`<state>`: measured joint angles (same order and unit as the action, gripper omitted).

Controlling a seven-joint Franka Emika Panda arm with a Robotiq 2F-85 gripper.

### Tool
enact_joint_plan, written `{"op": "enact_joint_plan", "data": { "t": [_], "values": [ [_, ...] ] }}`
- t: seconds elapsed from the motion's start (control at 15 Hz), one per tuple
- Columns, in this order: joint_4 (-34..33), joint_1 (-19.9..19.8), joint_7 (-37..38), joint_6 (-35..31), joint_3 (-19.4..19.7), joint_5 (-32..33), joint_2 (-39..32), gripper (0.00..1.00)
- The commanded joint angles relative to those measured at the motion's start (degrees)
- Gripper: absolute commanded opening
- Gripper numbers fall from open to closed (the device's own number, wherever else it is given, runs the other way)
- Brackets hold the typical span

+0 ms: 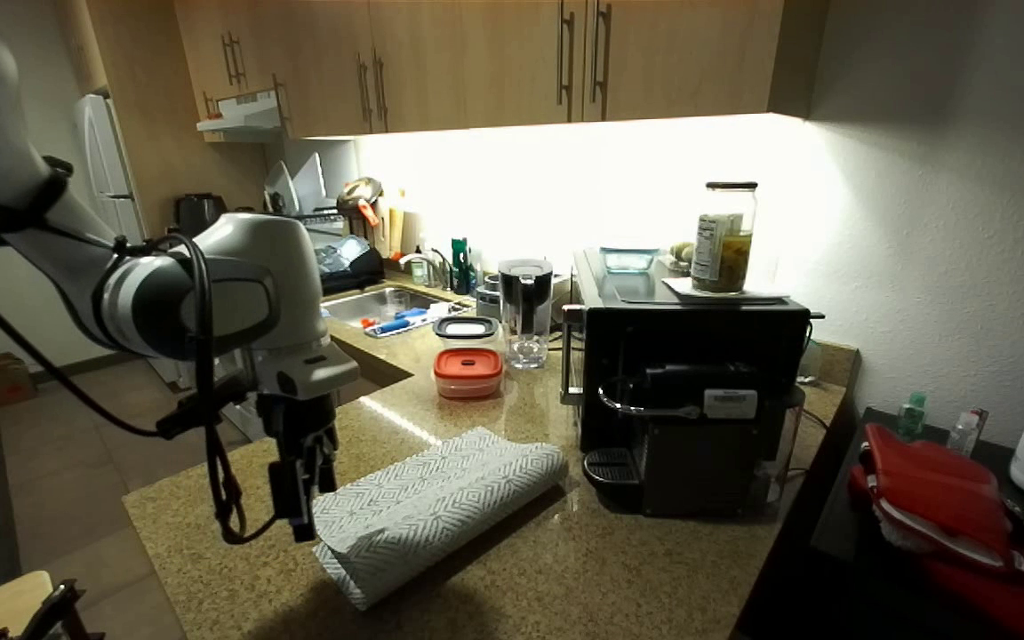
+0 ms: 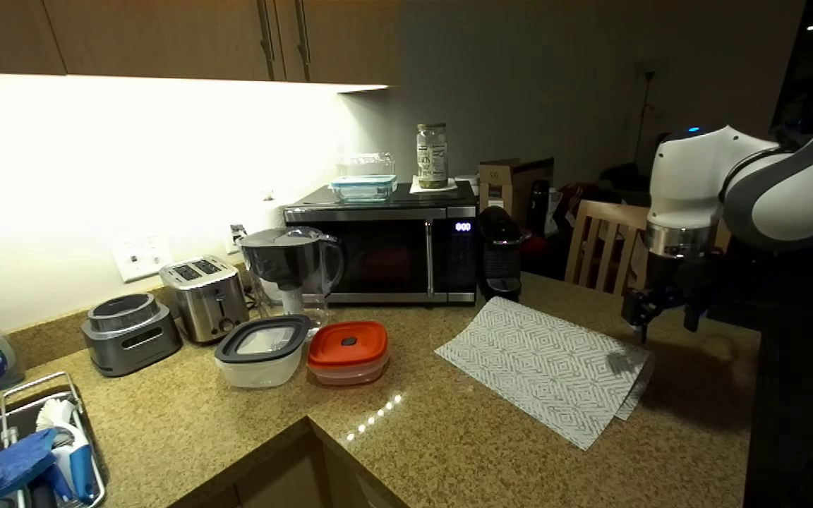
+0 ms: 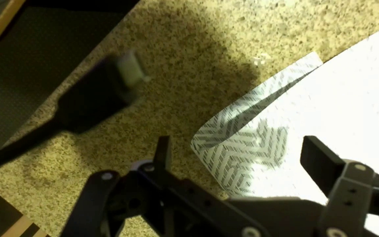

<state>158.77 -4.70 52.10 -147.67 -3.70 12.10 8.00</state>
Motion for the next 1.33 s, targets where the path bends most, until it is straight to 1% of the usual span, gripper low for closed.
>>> {"op": "enact_joint_plan", "data": {
  "t": [0.0,0.33,0.53,0.67,0.73,0.93,1.13,1.27],
  "values": [
    [0.39,-0.46,5.74,-5.24,-0.59,3.24,-3.22,1.00],
    [0.37,0.37,10.14,-9.52,0.52,4.58,-7.01,1.00],
    [0.39,0.70,15.10,-13.24,1.72,7.75,-9.26,1.00],
    [0.41,1.08,20.16,-16.03,3.22,12.53,-10.63,1.00],
    [0.47,-0.13,23.34,-17.38,2.74,15.76,-11.14,1.00],
    [0.52,0.24,33.25,-20.34,4.92,25.80,-11.89,1.00],
    [0.54,0.38,42.84,-21.72,6.60,35.76,-11.68,1.00],
    [0.57,0.12,47.26,-22.26,7.12,40.11,-12.03,1.00]
  ]
}}
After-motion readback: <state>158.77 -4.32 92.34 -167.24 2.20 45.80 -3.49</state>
